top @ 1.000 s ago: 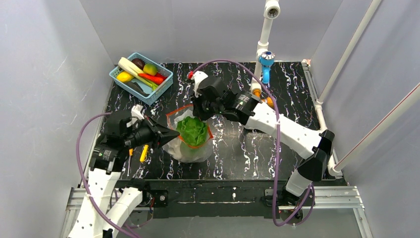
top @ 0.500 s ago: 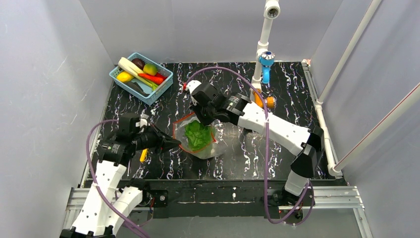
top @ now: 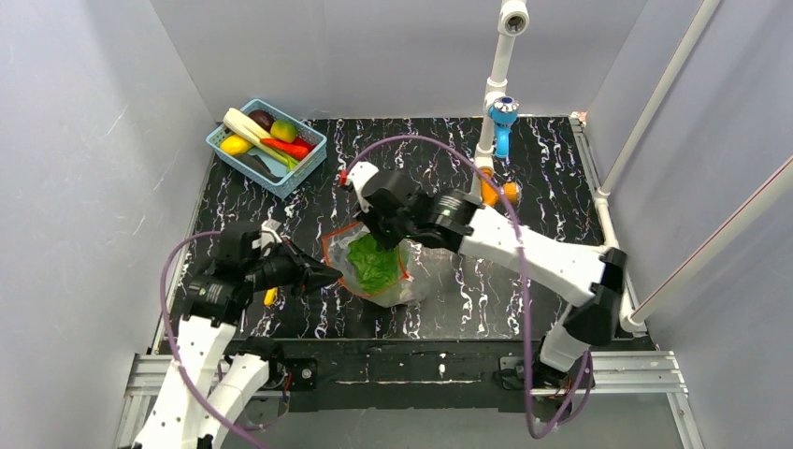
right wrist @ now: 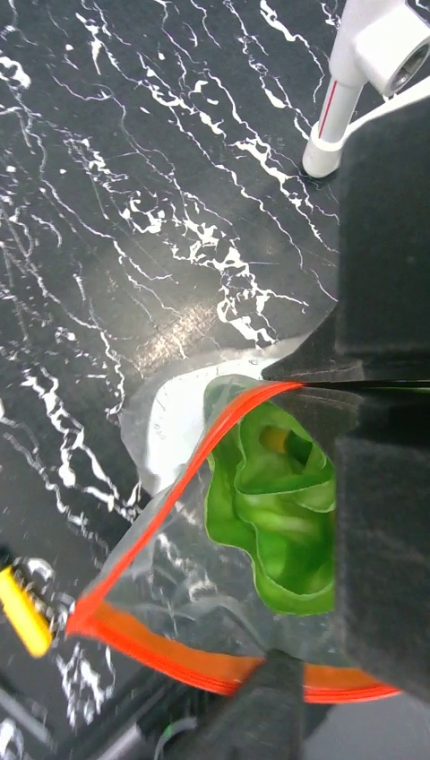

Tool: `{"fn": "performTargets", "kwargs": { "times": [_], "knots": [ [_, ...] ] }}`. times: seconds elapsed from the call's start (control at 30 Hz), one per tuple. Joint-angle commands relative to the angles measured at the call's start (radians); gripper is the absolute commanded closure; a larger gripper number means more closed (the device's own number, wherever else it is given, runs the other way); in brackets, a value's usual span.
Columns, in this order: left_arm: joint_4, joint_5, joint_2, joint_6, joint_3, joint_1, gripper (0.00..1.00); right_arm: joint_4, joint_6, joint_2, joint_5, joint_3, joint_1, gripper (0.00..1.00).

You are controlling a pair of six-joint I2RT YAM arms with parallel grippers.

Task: Place the food in the zip-top bag and seal the zipper
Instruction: Adjust the zipper food storage bag at the center of the board.

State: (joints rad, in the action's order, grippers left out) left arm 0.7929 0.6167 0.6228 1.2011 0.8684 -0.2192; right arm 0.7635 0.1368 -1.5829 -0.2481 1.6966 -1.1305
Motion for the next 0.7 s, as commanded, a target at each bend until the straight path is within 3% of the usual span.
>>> {"fn": "performTargets", "kwargs": {
  "times": [0.0,0.2,0.33,0.47,0.67],
  "knots": [
    [-0.035,0.035,0.035,0.004,0.013,-0.002,1.0,0.068,0.007,-0.111,-0.081,0.098,0.007,0.99],
    [0.007,0.016,0.026,0.022,0.187,-0.001,1.0,0.044,-0.01,0.011,-0.015,0.097,-0.009,0.99],
    [0.006,0.017,-0.017,0.018,0.03,-0.002,1.0,-0.076,0.011,0.04,0.036,-0.025,-0.01,0.99],
    [-0.052,0.037,-0.047,0.04,-0.086,-0.001,1.0,-0.071,0.029,-0.016,0.015,-0.045,-0.006,0.99],
    [0.022,-0.001,0.019,0.004,0.163,-0.001,1.0,0.034,0.0,-0.021,-0.04,0.09,-0.007,0.99]
  ]
}}
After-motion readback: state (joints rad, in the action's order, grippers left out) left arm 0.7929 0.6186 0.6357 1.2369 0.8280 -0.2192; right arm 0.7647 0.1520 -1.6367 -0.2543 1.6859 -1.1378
